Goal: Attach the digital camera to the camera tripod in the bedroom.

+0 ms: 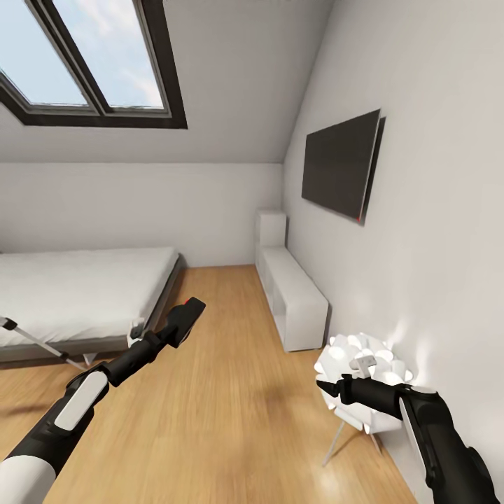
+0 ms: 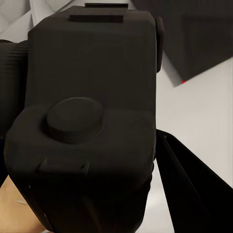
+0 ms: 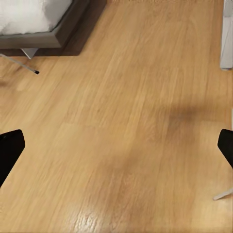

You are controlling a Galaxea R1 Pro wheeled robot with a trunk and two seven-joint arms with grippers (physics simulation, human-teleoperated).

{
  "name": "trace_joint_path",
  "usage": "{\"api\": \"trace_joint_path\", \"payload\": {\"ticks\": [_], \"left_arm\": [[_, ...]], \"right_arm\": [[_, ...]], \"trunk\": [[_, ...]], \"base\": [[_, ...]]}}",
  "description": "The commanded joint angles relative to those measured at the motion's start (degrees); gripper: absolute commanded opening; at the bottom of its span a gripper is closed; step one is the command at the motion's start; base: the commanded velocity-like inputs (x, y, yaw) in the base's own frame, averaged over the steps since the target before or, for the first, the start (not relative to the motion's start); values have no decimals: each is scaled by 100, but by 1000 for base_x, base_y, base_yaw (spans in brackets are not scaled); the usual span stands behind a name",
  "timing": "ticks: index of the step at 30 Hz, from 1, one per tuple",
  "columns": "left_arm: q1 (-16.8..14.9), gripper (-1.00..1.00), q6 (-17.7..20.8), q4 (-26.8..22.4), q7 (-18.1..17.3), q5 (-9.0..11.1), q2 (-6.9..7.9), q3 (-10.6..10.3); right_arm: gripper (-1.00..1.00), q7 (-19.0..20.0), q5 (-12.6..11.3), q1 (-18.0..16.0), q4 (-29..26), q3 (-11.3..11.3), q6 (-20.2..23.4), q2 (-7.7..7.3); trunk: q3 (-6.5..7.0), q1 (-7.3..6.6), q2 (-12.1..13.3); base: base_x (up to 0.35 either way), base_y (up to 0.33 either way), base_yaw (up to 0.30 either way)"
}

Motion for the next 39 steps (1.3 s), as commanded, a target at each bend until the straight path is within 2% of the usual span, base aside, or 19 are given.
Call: {"api": "trace_joint_path", "payload": {"ticks": [1, 39], "left_arm": [[-4, -100, 28, 1, -5, 52, 5, -9], [-4, -100, 28, 10, -5, 59, 5, -4]], "right_arm": [[100, 55, 57, -3, -8, -10, 13, 2], [100, 101, 57, -4, -24, -10, 7, 2]], "trunk": [[12, -23, 38], [694, -858, 1562]], "base": [[0, 0, 0], [0, 0, 0]]}}
